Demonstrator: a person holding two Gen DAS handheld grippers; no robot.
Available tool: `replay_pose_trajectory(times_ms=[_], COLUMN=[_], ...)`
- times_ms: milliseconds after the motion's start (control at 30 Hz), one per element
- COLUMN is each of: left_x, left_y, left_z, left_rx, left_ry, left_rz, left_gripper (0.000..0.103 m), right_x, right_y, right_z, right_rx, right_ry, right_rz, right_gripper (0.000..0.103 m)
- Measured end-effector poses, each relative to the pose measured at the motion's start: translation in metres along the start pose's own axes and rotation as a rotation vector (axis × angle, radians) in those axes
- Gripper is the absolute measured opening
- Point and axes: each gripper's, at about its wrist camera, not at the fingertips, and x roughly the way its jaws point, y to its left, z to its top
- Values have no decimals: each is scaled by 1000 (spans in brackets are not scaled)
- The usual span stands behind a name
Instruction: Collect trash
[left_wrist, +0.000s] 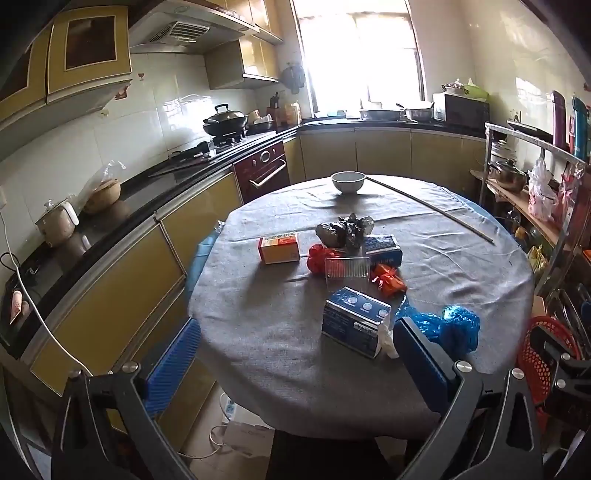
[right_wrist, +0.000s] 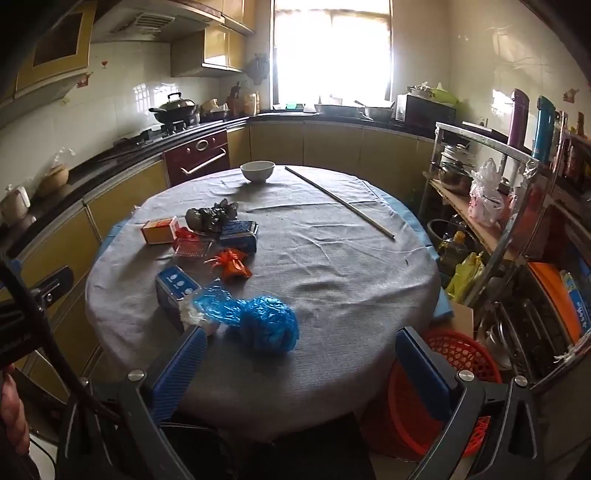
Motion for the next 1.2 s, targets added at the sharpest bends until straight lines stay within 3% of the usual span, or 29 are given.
replay_pose_trajectory(times_ms=[367,1200], left_x=[6,14], left_y=[-10,-15], left_z=[-1,-4], left_rx=[19,32], left_ry=[31,68], left_rz=[-11,-29], left_gripper=[103,103], right_x=[0,6], right_y=[-2,-4], right_z=[6,6], right_rx=[-19,-7], right_ry=[-9,1], right_rz=[-44,-38], right_gripper=[103,103])
